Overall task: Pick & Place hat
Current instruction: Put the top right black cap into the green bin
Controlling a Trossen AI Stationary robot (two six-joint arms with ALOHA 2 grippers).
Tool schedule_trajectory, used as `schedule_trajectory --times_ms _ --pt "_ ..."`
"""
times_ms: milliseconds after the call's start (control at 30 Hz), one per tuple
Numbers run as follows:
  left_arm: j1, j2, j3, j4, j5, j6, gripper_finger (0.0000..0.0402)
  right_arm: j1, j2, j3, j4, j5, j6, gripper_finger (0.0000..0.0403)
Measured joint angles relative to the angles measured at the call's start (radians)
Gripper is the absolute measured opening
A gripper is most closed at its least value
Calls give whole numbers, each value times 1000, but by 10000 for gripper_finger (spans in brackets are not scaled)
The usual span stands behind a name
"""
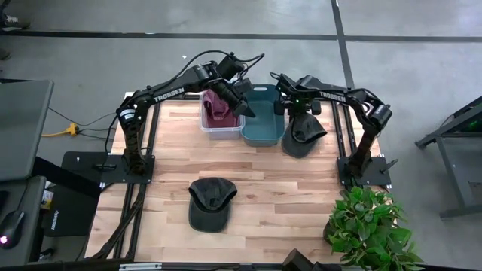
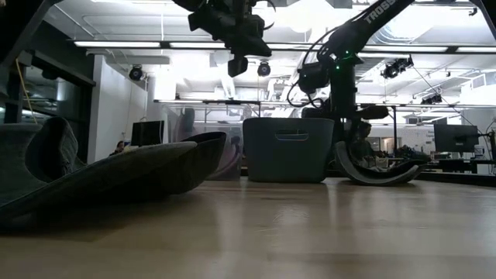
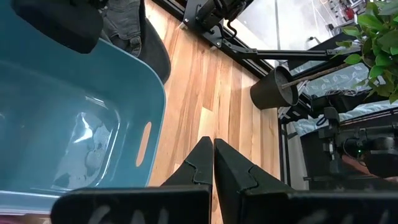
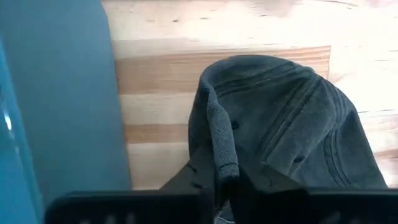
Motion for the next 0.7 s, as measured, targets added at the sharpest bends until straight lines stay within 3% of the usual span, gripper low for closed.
schedule_trajectory --times_ms 333,700 --pt "0 0 0 0 -1 0 0 28 -14 -1 -34 0 -40 7" --pt "28 -1 61 -32 -22 0 0 70 -123 -1 -82 62 -12 5"
